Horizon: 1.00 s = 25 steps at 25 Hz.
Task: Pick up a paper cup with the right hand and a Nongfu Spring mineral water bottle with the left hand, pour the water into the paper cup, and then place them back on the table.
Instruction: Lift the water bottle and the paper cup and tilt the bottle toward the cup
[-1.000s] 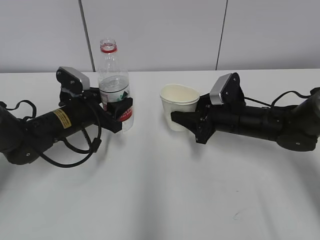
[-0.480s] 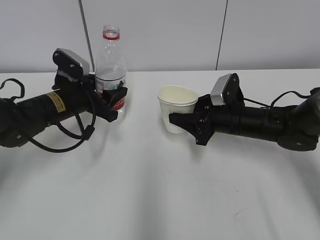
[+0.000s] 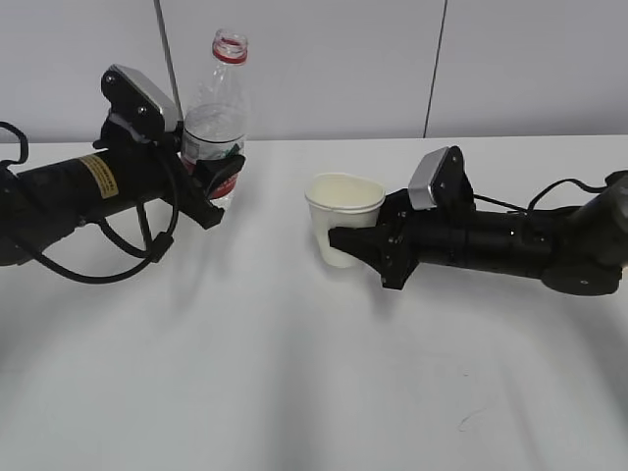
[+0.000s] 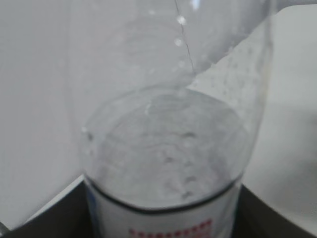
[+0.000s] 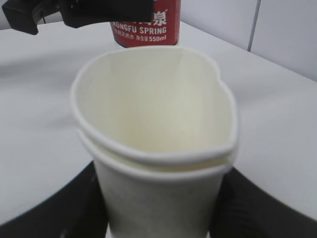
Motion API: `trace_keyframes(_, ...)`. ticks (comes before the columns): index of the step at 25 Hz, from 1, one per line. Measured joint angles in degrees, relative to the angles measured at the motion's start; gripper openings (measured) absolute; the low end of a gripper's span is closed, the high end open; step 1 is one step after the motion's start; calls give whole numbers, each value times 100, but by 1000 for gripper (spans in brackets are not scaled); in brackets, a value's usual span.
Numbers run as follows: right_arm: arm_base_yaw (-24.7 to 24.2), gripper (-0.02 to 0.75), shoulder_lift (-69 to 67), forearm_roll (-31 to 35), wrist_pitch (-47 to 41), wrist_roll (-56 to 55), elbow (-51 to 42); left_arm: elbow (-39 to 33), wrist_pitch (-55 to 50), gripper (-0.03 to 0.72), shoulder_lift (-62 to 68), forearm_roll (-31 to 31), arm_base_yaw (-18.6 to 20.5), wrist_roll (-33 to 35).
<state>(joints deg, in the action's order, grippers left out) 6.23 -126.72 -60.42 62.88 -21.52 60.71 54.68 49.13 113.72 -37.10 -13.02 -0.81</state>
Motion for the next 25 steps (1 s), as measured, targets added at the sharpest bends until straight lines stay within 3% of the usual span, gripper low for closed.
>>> trace_keyframes(17,169,388,0,160,-110,-63,51,0,-734,382,-253,-52,0,1440)
trace_keyframes(25,337,388,0,196,-134,-74,143,0,-1212,374,-438,16,-233,2275)
